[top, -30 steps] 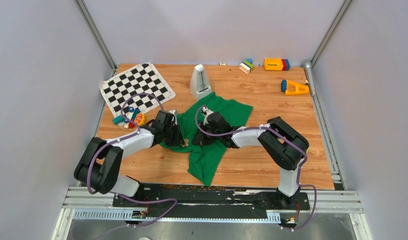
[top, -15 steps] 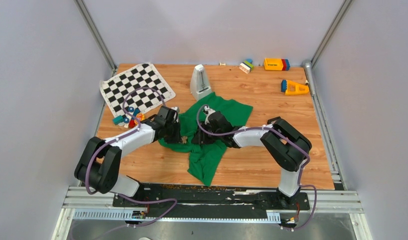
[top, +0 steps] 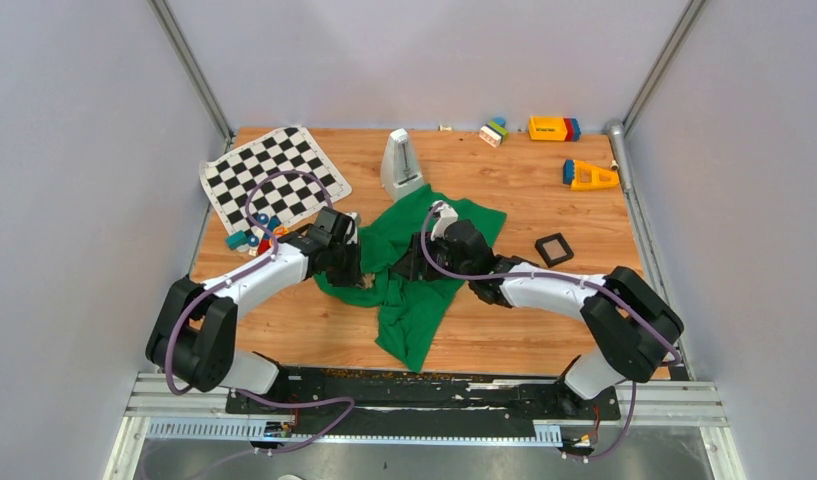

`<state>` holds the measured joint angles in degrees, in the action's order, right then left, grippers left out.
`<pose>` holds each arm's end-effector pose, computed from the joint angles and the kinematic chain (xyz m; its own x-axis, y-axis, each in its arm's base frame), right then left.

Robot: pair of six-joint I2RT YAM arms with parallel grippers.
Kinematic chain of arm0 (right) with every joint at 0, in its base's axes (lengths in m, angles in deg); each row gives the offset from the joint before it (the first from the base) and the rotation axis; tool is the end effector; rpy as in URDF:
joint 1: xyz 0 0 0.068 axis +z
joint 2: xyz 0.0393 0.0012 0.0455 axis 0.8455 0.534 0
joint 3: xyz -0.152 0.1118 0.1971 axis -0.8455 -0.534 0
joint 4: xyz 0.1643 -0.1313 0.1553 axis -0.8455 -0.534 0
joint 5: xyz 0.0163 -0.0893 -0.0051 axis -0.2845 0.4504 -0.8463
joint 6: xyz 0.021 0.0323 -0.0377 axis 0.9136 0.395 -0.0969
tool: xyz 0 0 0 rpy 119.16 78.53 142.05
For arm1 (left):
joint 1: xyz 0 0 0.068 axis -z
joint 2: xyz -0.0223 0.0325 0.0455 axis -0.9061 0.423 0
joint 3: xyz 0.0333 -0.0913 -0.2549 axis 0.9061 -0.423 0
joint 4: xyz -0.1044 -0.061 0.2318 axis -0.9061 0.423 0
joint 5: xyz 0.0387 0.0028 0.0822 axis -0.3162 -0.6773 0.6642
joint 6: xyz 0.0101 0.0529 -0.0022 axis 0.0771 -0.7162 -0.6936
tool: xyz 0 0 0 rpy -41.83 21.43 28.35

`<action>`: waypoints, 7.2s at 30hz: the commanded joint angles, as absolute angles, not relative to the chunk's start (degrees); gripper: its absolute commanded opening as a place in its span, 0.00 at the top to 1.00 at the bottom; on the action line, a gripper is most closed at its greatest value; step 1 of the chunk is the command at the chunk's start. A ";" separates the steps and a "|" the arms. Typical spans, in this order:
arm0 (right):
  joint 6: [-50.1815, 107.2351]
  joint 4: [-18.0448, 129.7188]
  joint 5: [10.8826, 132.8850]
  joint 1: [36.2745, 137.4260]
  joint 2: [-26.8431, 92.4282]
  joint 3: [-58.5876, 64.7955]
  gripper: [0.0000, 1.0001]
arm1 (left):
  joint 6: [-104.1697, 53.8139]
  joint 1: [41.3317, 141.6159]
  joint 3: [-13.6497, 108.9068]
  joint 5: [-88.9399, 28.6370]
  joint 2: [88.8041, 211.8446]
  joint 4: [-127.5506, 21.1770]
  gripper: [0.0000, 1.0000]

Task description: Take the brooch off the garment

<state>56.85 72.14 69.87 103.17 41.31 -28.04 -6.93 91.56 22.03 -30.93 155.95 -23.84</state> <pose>0.2263 0.2383 0.1928 -0.7450 0.0521 -0.6651 -0.4600 0.6818 0.5687 0.2358 -0.1242 0.1890 -0.9361 -0.0809 -0.3424 0.0495 0.9332 -0.3558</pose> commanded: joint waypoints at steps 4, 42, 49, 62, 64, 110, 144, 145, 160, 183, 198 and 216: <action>57.12 78.51 61.59 106.15 42.51 -26.56 0.51 | -6.69 91.69 21.99 -35.25 151.25 -24.30 1.00; 70.55 93.84 45.06 100.94 54.82 -28.21 1.00 | 0.97 86.80 1.08 -51.16 129.90 -37.32 0.61; 72.21 99.59 42.16 100.58 54.97 -29.72 1.00 | 14.68 78.40 -8.29 -65.62 129.36 -62.89 0.75; 75.89 108.45 38.08 100.44 53.72 -32.22 1.00 | 17.83 78.33 -9.36 -65.51 130.60 -68.62 0.56; 76.26 108.96 38.42 100.44 53.23 -32.80 1.00 | 17.58 78.33 -9.38 -64.80 130.01 -67.63 0.57; 84.09 96.37 33.94 96.42 53.80 -32.99 1.00 | 6.43 78.07 -7.01 -52.37 128.04 -55.79 0.57; 80.83 80.06 34.10 96.57 40.07 -49.47 1.00 | 11.93 77.80 8.90 -43.00 164.75 -72.53 0.28; 80.82 79.70 34.31 96.57 38.52 -50.41 1.00 | 11.53 77.70 10.24 -42.13 165.85 -70.51 0.28; 45.06 55.86 45.49 103.84 10.21 -27.82 1.00 | -0.11 83.67 14.86 -39.42 142.08 -42.33 0.29; -4.39 66.49 73.38 114.05 10.03 -27.51 1.00 | 3.88 84.75 7.83 -56.59 124.93 -51.69 0.29; 32.14 73.51 37.43 98.33 8.97 -24.99 1.00 | 13.32 84.61 10.62 -67.98 125.97 -81.41 0.48; 56.46 88.37 37.71 96.61 17.73 -23.13 1.00 | 17.28 84.84 13.41 -70.33 124.40 -85.66 0.50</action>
<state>50.66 81.86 36.89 97.34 16.92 -23.43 14.57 84.50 14.38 -68.43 125.16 -81.85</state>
